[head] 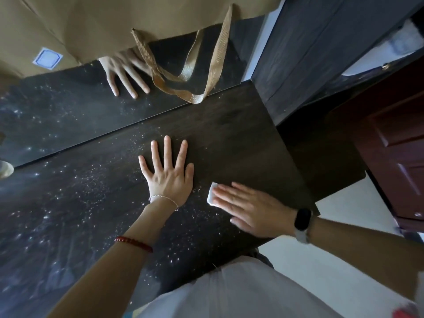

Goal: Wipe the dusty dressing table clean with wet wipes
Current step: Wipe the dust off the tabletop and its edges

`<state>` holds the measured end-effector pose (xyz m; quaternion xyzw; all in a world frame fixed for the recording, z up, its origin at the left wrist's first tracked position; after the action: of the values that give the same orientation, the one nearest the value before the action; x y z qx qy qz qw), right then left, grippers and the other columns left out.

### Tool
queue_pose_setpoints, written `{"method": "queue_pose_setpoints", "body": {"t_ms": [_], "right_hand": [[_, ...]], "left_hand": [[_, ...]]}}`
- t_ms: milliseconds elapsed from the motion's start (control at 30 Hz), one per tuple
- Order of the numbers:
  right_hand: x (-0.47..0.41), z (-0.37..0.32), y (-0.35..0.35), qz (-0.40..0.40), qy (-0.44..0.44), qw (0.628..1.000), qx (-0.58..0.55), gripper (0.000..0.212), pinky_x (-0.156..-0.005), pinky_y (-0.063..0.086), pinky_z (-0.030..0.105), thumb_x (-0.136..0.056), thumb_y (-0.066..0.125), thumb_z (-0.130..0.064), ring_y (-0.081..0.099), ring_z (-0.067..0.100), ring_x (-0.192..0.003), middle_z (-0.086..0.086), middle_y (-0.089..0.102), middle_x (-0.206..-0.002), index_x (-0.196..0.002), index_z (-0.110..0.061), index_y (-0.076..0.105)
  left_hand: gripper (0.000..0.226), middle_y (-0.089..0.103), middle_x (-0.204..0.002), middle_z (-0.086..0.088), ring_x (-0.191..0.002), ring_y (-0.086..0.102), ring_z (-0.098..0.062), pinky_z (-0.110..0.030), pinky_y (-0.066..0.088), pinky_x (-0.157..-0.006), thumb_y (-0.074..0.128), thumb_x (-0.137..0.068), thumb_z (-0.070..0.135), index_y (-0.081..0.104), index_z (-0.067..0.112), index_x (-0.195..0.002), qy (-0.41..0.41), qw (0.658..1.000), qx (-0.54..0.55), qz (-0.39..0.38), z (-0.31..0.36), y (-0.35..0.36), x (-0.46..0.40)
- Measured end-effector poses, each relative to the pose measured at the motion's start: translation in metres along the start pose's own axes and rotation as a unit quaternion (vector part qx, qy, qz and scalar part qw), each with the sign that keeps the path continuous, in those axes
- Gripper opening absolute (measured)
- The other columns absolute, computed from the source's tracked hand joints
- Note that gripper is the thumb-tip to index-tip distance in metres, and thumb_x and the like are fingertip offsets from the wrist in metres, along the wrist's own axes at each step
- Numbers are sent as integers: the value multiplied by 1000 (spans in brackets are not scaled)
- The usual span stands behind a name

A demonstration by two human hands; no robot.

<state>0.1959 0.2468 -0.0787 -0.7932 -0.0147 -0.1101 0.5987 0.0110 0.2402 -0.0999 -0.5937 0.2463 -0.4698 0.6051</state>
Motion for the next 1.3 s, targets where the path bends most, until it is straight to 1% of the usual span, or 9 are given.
{"method": "queue_pose_setpoints", "body": {"t_ms": [200, 433, 600, 833, 933, 1033, 1100, 1200, 1300], "right_hand": [[-52, 112, -32, 105, 334, 935, -52, 60, -117, 5, 40, -94, 17, -38, 10, 25, -143, 16, 14, -154, -145, -5, 17], [34, -20, 21, 47, 132, 990, 20, 56, -114, 11, 40, -94, 28, -36, 14, 18, -141, 7, 21, -152, -145, -17, 16], [85, 52, 6, 174, 485, 857, -21, 56, -110, 17, 47, -93, 23, -34, 29, 34, -136, 20, 33, -146, -141, -4, 28], [3, -128, 40, 109, 118, 984, -77, 51, -113, 16, 41, -91, 36, -30, 25, 21, -139, 8, 36, -147, -139, -13, 35], [43, -56, 33, 165, 263, 950, -20, 47, -109, 24, 48, -96, 24, -31, 34, 23, -135, 10, 41, -144, -137, -13, 40], [83, 9, 22, 210, 487, 846, -49, 59, -111, 20, 51, -96, 9, -36, 31, 30, -136, 17, 36, -145, -139, -6, 35], [59, -18, 29, 220, 494, 837, -89, 59, -113, 11, 46, -92, 15, -37, 22, 29, -140, 17, 31, -148, -140, -6, 32], [1, -134, 44, 192, 250, 946, -77, 52, -113, 11, 43, -92, 28, -31, 21, 23, -138, 11, 36, -147, -138, -10, 35], [8, -167, 47, 156, 128, 978, -59, 49, -110, 24, 46, -90, 31, -29, 32, 19, -136, 5, 39, -146, -137, -16, 39]], "left_hand": [[55, -4, -156, -2, -142, -11, -29, -58, -9, -109, 18, -91, 48, 6, 38, -143, -5, 1000, 5, -6, 0, -2, 0], [54, -10, -156, 0, -141, -15, -28, -57, -10, -109, 22, -94, 46, 2, 37, -143, -4, 1000, 6, -23, 2, -3, 2], [54, -12, -155, -1, -141, -16, -29, -58, -10, -109, 18, -94, 47, 0, 36, -143, -3, 1000, -7, -30, 3, -3, 4], [50, -2, -156, -2, -142, -14, -28, -58, -9, -110, 29, -95, 38, 17, 31, -143, 5, 999, 32, -9, -7, -19, 20], [48, 2, -156, 0, -142, -11, -26, -57, -11, -110, 30, -95, 34, 19, 31, -142, -32, 998, 42, 34, -23, -21, 65], [50, -1, -156, -1, -142, -11, -27, -57, -10, -110, 28, -95, 37, 15, 32, -143, -90, 994, 59, 21, -39, -5, 119], [51, -3, -156, -1, -142, -11, -28, -58, -8, -111, 28, -95, 39, 12, 32, -144, -135, 989, 64, 7, -52, 8, 145], [52, -4, -156, 2, -143, -10, -23, -54, -5, -113, 26, -95, 43, 9, 37, -143, -148, 988, 52, -8, -67, 16, 159], [52, -6, -156, 5, -143, -11, -21, -51, -5, -114, 24, -94, 47, 6, 40, -142, -139, 989, 41, -28, -73, 18, 159]]}}
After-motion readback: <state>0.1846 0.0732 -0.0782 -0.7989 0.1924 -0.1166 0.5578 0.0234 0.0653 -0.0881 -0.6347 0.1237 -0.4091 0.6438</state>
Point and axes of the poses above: each hand's wrist, its own x-axis away from the middle knuckle, its own y-axis out of the palm, z = x × y, the point moved 6 cm from there along -x, towards the middle knuckle
